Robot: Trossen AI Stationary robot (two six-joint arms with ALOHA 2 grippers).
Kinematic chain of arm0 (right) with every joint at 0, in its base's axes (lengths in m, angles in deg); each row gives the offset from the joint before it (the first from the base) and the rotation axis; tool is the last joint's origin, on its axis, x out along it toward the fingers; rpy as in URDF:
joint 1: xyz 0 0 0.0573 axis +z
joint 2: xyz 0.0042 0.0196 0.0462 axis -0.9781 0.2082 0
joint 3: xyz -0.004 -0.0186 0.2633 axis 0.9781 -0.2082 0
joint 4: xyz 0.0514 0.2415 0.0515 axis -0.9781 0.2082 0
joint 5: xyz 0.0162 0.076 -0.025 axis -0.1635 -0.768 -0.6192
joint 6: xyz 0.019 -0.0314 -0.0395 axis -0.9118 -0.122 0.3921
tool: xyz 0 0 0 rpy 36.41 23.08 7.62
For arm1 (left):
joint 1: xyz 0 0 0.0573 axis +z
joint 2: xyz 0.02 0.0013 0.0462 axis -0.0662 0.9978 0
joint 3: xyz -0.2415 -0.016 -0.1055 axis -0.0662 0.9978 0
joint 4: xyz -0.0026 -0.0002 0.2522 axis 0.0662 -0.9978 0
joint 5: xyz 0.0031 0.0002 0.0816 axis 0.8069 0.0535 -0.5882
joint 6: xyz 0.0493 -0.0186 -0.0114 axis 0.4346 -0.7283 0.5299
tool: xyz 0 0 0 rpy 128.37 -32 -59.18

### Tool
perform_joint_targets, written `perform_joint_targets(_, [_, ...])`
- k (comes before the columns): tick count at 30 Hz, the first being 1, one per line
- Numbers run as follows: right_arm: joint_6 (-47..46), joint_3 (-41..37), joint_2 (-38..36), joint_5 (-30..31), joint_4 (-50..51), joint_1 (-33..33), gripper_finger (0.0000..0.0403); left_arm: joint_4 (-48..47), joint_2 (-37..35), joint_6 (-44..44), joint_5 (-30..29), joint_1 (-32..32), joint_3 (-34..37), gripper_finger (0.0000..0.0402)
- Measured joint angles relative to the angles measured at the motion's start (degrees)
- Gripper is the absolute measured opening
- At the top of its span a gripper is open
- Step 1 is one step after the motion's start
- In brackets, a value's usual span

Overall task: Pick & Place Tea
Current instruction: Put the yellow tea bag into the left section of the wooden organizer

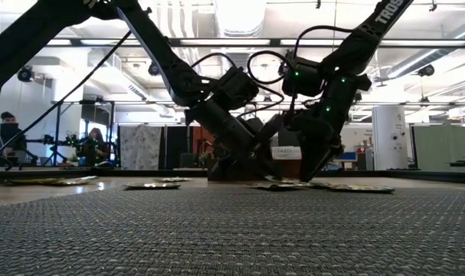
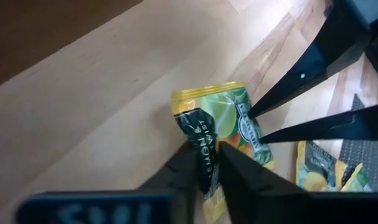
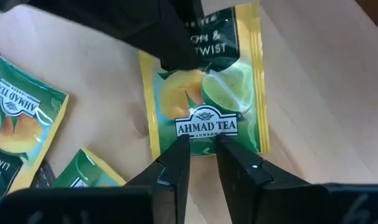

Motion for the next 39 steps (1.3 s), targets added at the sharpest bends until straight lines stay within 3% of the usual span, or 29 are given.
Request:
perform_joint_targets(3, [0.1,-0.1,-1.5,0.0,0.5,0.0,0.0079,-1.1,-0.8,2.2,-0.6,-0.1,-0.3,0.0011])
perform_joint_targets(8, [0.1,-0.2,-8.5,0.4,1.5,0.0,0.0079,-5.7,-4.6,7.0,-1.3,-0.2,-1.2,0.0002])
perform_joint_targets(11, [0.0,-0.1,-15.1,3.7,3.4,0.0,0.0079,-10.9,-9.4,14.2,-2.7,0.4,-2.5,0.0002])
perform_joint_targets(17, [1.2,-0.1,-27.4,13.4,7.4,-0.1,0.0079,-23.3,-16.9,48.1,-7.6,2.3,-10.0,0.0001])
perform_joint_targets(20, [1.5,-0.1,-29.8,13.7,8.7,-0.6,0.0079,-30.3,-16.2,64.6,-8.1,4.6,-16.1,0.0001])
perform_joint_targets(23, [0.4,-0.1,-30.0,13.8,9.2,-0.6,0.0079,-37.8,-13.4,74.1,-9.4,7.4,-21.9,0.0001])
perform_joint_targets(29, [-2.8,-0.2,-28.1,13.7,10.0,-0.5,0.0079,-47.3,-9.1,77.8,-17.8,12.0,-32.7,0.0001])
perform_joint_targets(34, [-2.9,-0.2,-27.8,13.7,10.3,-0.3,0.0079,-55.9,-9.4,77.1,-17.5,13.0,-36.7,0.0000])
perform_joint_targets(39, [-2.1,-0.2,-27.8,13.8,10.2,-0.3,0.0079,-67.7,-9.4,74.9,-11.4,13.5,-35.1,0.0000])
